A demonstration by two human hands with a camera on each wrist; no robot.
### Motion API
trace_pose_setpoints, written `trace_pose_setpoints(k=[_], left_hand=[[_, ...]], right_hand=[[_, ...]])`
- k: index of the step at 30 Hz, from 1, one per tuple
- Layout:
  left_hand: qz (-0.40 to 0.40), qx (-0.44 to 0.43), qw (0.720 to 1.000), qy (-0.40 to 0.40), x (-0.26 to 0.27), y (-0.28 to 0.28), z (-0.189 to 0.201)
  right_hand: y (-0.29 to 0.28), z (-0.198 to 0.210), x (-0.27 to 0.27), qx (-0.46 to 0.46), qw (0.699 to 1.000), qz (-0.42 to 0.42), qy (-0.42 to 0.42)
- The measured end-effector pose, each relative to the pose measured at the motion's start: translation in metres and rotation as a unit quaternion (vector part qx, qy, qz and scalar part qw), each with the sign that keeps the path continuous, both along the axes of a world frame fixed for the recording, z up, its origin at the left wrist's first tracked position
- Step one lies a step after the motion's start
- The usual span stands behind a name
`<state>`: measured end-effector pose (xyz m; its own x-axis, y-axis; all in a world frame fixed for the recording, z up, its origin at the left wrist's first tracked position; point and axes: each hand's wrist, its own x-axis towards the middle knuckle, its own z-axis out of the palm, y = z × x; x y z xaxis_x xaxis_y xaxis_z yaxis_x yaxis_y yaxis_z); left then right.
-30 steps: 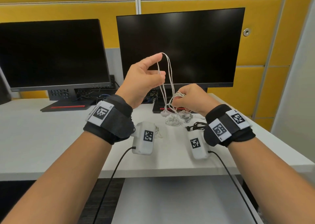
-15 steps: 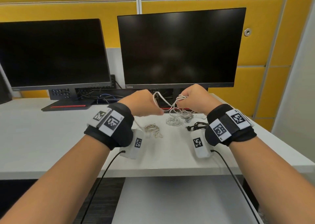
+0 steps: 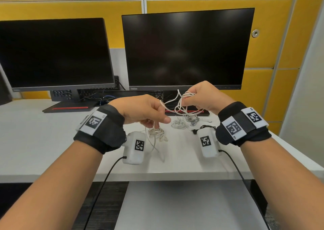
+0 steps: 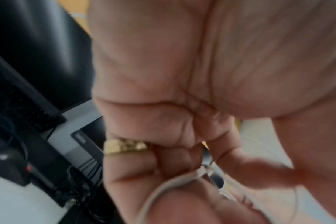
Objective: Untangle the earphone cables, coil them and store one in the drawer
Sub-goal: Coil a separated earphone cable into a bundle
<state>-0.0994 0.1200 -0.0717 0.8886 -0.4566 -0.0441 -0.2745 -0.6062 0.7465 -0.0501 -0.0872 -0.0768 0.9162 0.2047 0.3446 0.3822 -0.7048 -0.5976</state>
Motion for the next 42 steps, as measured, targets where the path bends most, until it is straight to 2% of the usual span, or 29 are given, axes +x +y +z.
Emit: trace_pose_setpoints(k=[2,4,7,10,14,17,19,21,23,24,26,29,33,34,36,39,42], left_hand=[[0.0,-0.075,0.997,0.002,-0.002,0.003,0.002],[0.046,-0.071,0.995,-0.052,0.003,0.006,0.003],[0.102,0.02,0.989,-0.105,0.012,0.01,0.002],[0.068,0.115,0.989,-0.061,0.014,0.014,-0.002],[0.05,0.167,0.985,0.0,0.01,0.013,-0.006],[0.077,0.259,0.962,-0.047,0.007,0.007,0.002],[0.086,0.278,0.951,-0.103,0.006,0.0,0.006],[0.104,0.17,0.969,-0.145,0.006,-0.007,0.005],[0.092,0.032,0.986,-0.138,0.006,-0.018,0.0],[0.078,-0.007,0.99,-0.121,0.007,-0.022,-0.003],[0.056,-0.026,0.994,-0.088,0.007,-0.03,-0.009],[0.046,-0.035,0.995,-0.08,0.007,-0.033,-0.014],[0.03,-0.118,0.992,-0.019,0.0,-0.033,-0.015],[0.015,-0.112,0.993,-0.018,-0.001,-0.033,-0.015],[-0.004,-0.048,0.998,-0.033,-0.001,-0.034,-0.017],[0.008,0.072,0.996,-0.06,0.002,-0.032,-0.021],[0.006,0.138,0.989,-0.06,0.005,-0.03,-0.024]], right_hand=[[-0.001,0.002,0.001,-0.002,1.0,0.004,-0.001],[-0.002,0.004,0.0,-0.001,1.0,0.012,0.005],[-0.002,0.01,-0.002,0.028,0.999,0.027,0.01],[-0.004,0.015,-0.004,0.048,0.999,0.021,-0.008],[-0.004,0.021,-0.003,0.101,0.994,0.009,-0.038],[-0.001,0.021,-0.004,0.097,0.994,0.033,-0.048],[0.001,0.021,-0.006,0.097,0.993,0.045,-0.046],[0.005,0.021,-0.008,0.1,0.993,0.054,-0.037],[0.009,0.02,-0.01,0.096,0.993,0.067,-0.034],[0.01,0.02,-0.011,0.094,0.992,0.072,-0.035],[0.012,0.02,-0.012,0.091,0.993,0.065,-0.045],[0.009,0.021,-0.01,0.076,0.994,0.014,-0.076],[0.005,0.021,-0.007,0.127,0.988,-0.047,-0.078],[0.004,0.022,-0.007,0.143,0.986,-0.053,-0.073],[0.004,0.023,-0.007,0.176,0.981,-0.053,-0.063],[0.003,0.027,-0.01,0.235,0.97,-0.031,-0.048],[0.0,0.03,-0.013,0.271,0.962,-0.014,-0.037]])
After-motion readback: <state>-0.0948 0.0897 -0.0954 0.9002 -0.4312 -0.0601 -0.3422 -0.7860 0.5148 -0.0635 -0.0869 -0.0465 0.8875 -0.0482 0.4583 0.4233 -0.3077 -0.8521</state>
